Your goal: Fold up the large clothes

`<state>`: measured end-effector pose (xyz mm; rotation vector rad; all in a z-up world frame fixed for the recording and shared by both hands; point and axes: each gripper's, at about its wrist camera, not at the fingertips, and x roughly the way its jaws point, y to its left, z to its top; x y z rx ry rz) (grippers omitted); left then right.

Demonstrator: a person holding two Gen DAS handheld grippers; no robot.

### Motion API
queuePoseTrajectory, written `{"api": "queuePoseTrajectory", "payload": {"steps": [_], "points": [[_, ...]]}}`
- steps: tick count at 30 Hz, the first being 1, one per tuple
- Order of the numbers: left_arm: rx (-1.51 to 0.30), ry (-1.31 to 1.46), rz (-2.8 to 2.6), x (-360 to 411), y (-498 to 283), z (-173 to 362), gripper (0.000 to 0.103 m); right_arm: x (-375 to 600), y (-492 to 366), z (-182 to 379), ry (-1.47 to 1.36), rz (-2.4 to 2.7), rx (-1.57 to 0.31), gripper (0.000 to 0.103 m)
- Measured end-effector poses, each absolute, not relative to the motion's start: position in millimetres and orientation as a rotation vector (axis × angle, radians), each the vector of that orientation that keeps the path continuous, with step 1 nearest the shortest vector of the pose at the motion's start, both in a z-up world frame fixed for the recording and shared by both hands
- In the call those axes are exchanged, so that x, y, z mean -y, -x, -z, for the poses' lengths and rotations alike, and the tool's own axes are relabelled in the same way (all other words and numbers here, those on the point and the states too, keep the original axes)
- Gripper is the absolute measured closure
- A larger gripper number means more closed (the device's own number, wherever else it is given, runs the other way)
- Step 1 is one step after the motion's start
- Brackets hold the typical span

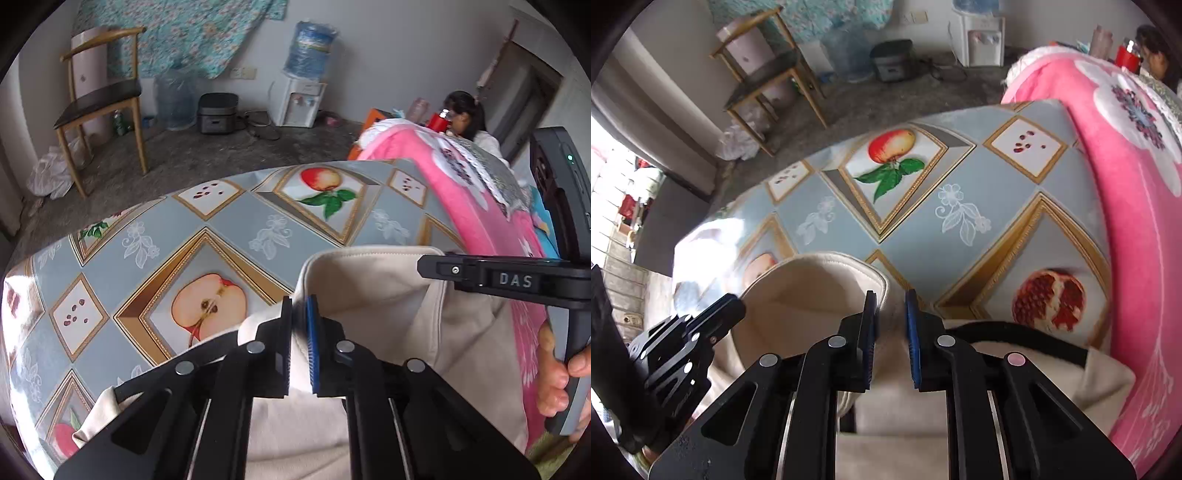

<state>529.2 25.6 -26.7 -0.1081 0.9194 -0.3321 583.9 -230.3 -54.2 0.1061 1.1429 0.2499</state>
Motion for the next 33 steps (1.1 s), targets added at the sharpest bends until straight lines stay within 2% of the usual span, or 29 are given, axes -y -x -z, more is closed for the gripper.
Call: {"api": "queuePoseTrajectory", "payload": {"steps": [6, 17, 23, 28, 33], "points": [[-0.864, 0.017, 0.388, -24, -487, 20, 0.097, 243, -524, 45, -0.047, -0.256, -1.063, 0.089], [-0.966, -0.052, 0.395, -33, -454, 69, 0.096, 217, -477, 101, 0.233, -0.185, -1.048, 0.089], [-0.963, -0.083, 0.456, -42, -435, 58, 0.093, 206, -463, 108, 0.391, -0.182, -0.997, 0.089], [-0.876, 0.037, 0.511, -59, -427, 28, 0.092, 203, -453, 111, 0.465, -0.195, -0.953, 0.088], [-0.925, 0.204, 0.488, -52, -465, 25, 0.092, 203, -447, 107, 0.491, -0.220, -0.928, 0.088]]}}
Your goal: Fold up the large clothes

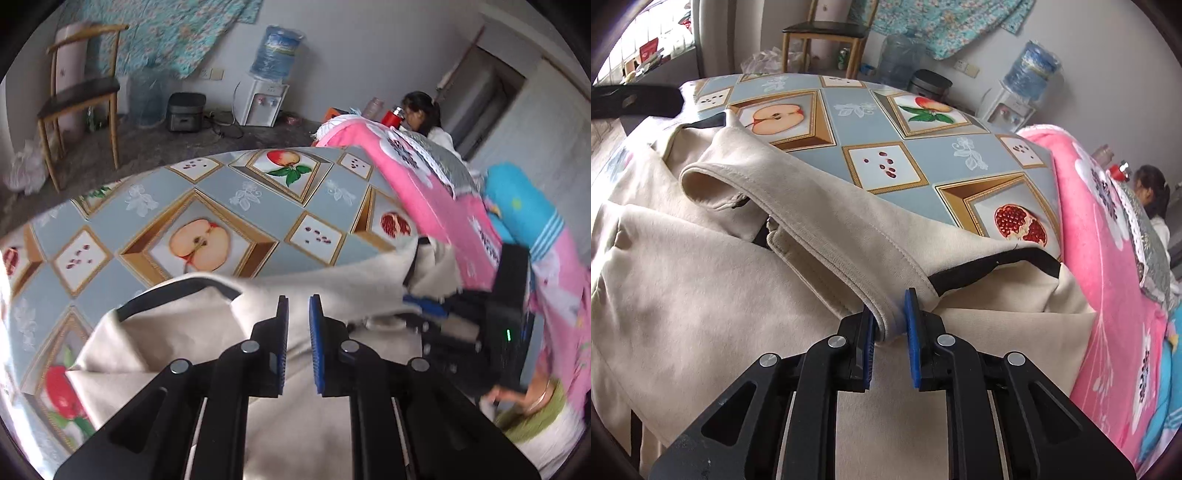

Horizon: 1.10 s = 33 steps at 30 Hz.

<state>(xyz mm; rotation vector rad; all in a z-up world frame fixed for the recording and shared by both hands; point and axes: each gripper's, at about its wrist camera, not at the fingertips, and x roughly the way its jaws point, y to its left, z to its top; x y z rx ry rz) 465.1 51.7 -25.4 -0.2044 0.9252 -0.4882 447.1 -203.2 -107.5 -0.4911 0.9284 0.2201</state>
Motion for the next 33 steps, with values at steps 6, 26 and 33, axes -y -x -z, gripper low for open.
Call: {"api": "queuePoseTrajectory", "payload": {"steps": [6, 26, 33], "points": [[-1.053, 0.181, 0.473, -15, -492, 63, 0.092, 222, -441, 91, 0.362, -0.293, -0.955, 0.083], [-1.044, 0.047, 0.499, -22, -457, 83, 0.092, 211, -471, 100, -0.123, -0.485, -1.159, 0.074], [-1.036, 0.054, 0.490, -20, -460, 86, 0.092, 283, -475, 75, -0.320, -0.336, -1.145, 0.046]]}}
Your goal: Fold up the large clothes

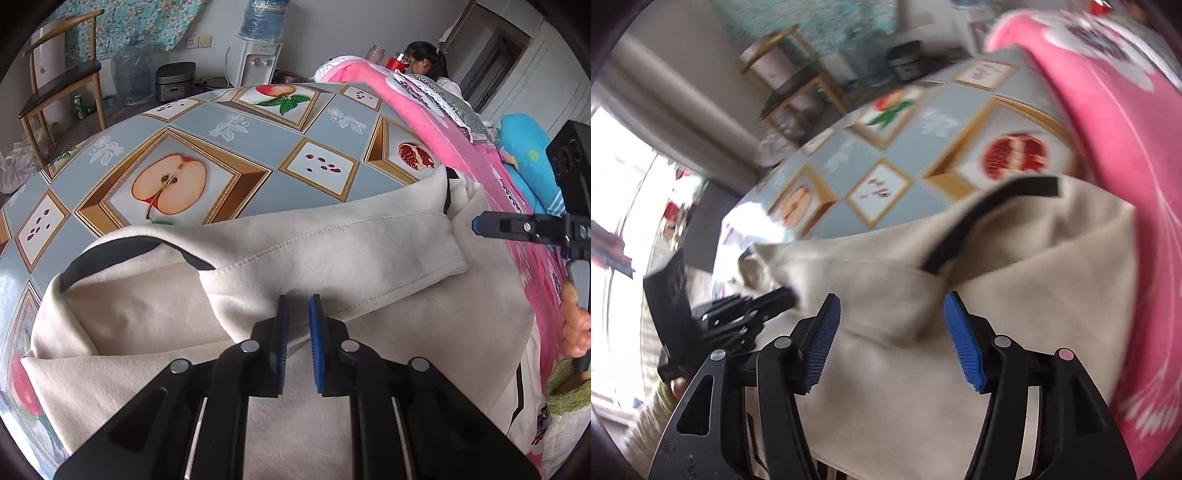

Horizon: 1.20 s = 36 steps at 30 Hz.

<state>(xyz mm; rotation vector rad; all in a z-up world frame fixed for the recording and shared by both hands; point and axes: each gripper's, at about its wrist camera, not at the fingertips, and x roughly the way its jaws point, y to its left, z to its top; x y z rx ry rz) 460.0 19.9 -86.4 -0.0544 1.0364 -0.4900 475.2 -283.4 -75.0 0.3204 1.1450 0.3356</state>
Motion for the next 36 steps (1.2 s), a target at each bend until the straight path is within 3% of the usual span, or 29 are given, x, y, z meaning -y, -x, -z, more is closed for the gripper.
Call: {"api": "queuePoseTrajectory", "payload": {"steps": [7, 9, 14, 16, 17, 20, 31, 36], "points": [[-1.023, 0.060, 0.478, -20, -459, 88, 0.092, 294, -492, 110, -0.421, -0.322, -1.279, 0.045], [-1.020, 0.063, 0.480, -21, -459, 88, 0.092, 294, -492, 110, -0.472, -0.357, -1.281, 0.057], [-1.003, 0.048, 0.481, -20, -458, 89, 0.092, 289, -492, 121, -0.528, -0.389, -1.335, 0.059], [-0.997, 0.046, 0.480, -20, -458, 89, 0.092, 288, -494, 124, -0.534, -0.389, -1.346, 0.068], [-0.995, 0.048, 0.479, -20, -457, 89, 0.092, 286, -495, 125, -0.523, -0.396, -1.350, 0.088], [-0.981, 0.039, 0.470, -18, -457, 90, 0.092, 273, -499, 118, -0.438, -0.393, -1.331, 0.092], [-0.951, -0.014, 0.426, -6, -465, 90, 0.092, 244, -521, 107, -0.017, -0.299, -1.194, 0.091], [-0.941, -0.061, 0.440, -4, -458, 89, 0.092, 254, -507, 111, -0.004, -0.339, -1.182, 0.090]]}}
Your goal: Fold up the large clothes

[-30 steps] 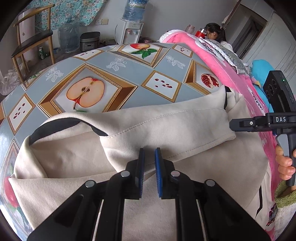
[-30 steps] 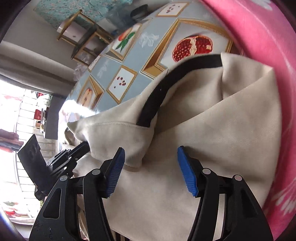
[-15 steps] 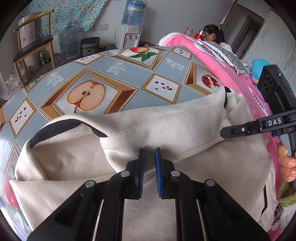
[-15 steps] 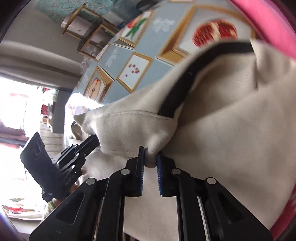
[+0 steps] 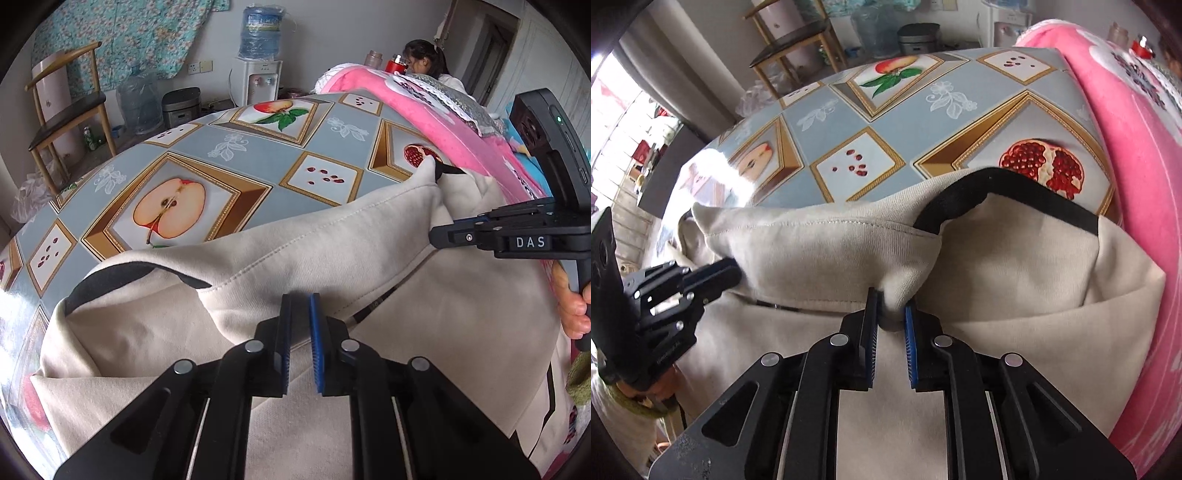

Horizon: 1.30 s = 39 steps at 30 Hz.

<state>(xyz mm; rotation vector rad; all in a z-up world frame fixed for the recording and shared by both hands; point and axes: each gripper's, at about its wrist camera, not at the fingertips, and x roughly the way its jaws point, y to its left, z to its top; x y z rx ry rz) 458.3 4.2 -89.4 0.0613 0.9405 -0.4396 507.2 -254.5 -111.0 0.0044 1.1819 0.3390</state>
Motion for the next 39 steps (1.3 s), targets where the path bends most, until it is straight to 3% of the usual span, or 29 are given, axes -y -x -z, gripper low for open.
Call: {"api": "queuePoseTrajectory", "payload": {"steps": [4, 8, 11, 17, 22, 33, 39], "points": [[-0.953, -0.070, 0.452, -4, -458, 89, 0.092, 262, -502, 109, -0.033, -0.346, -1.184, 0.089], [-0.953, -0.075, 0.454, -3, -458, 90, 0.092, 266, -492, 89, -0.019, -0.235, -1.121, 0.064], [-0.951, -0.074, 0.453, -3, -457, 91, 0.092, 269, -483, 61, 0.019, -0.129, -0.996, 0.061], [-0.950, -0.065, 0.451, -3, -457, 92, 0.092, 218, -484, 63, 0.015, -0.336, -0.987, 0.086], [-0.945, -0.057, 0.456, -5, -456, 92, 0.092, 181, -491, 113, 0.142, -0.319, -1.079, 0.087], [-0.898, -0.041, 0.482, 2, -463, 66, 0.092, 180, -485, 118, 0.159, -0.318, -1.045, 0.086], [-0.953, -0.070, 0.431, 15, -479, 84, 0.092, 188, -486, 112, 0.109, -0.337, -1.052, 0.087]]}}
